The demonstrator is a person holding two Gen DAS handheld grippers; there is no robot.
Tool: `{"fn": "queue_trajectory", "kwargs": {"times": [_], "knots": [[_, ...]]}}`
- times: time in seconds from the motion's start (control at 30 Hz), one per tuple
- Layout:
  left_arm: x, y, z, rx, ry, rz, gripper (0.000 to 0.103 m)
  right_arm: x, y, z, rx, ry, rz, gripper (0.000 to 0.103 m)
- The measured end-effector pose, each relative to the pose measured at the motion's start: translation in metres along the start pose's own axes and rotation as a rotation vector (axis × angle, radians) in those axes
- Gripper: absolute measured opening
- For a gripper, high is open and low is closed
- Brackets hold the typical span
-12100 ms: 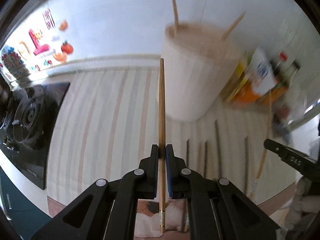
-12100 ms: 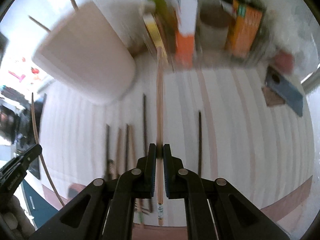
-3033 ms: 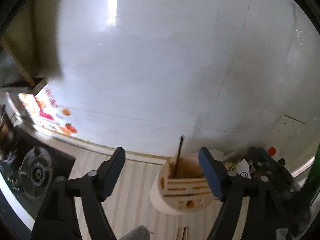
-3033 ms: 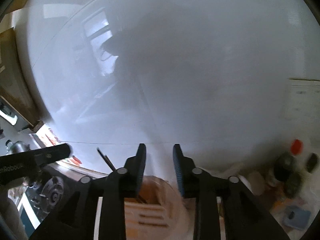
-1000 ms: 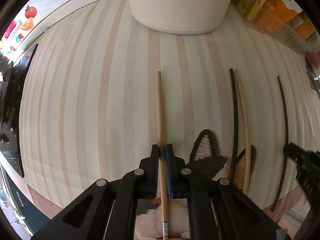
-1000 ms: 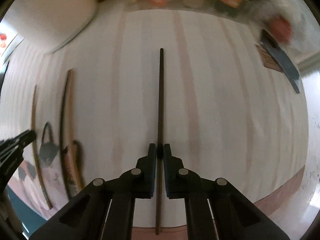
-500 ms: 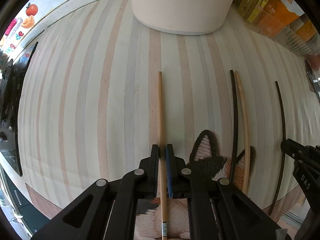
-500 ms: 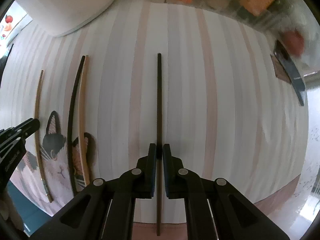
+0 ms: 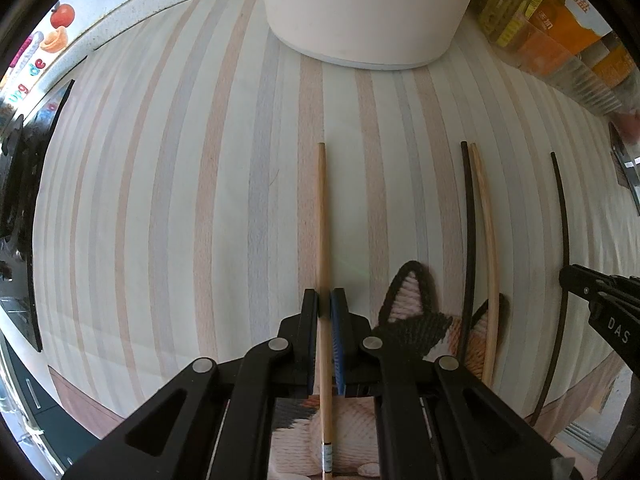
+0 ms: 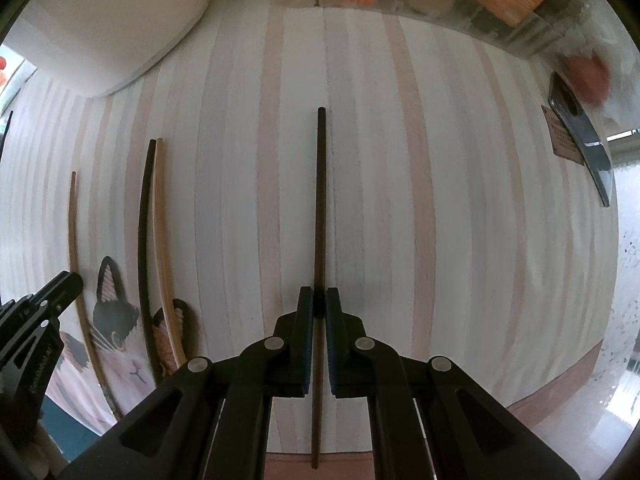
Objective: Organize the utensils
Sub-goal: 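Grasp a light wooden chopstick with the left tool while the right tool grasps a dark chopstick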
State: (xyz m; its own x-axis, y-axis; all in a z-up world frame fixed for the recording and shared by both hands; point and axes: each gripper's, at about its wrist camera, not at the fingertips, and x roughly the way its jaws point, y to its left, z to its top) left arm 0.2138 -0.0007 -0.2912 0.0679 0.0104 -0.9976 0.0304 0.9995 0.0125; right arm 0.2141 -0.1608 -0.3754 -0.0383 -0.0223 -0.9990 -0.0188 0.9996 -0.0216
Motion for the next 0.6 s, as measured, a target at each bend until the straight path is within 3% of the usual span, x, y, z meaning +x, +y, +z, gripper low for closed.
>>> {"fn": "queue_trajectory", "kwargs": {"times": [0.6], "knots": [[0.003, 0.000, 0.005, -0.002, 0.017, 0.005, 0.005, 0.000, 0.014, 0.007, -0.036, -0.001, -0.025, 0.008]]}}
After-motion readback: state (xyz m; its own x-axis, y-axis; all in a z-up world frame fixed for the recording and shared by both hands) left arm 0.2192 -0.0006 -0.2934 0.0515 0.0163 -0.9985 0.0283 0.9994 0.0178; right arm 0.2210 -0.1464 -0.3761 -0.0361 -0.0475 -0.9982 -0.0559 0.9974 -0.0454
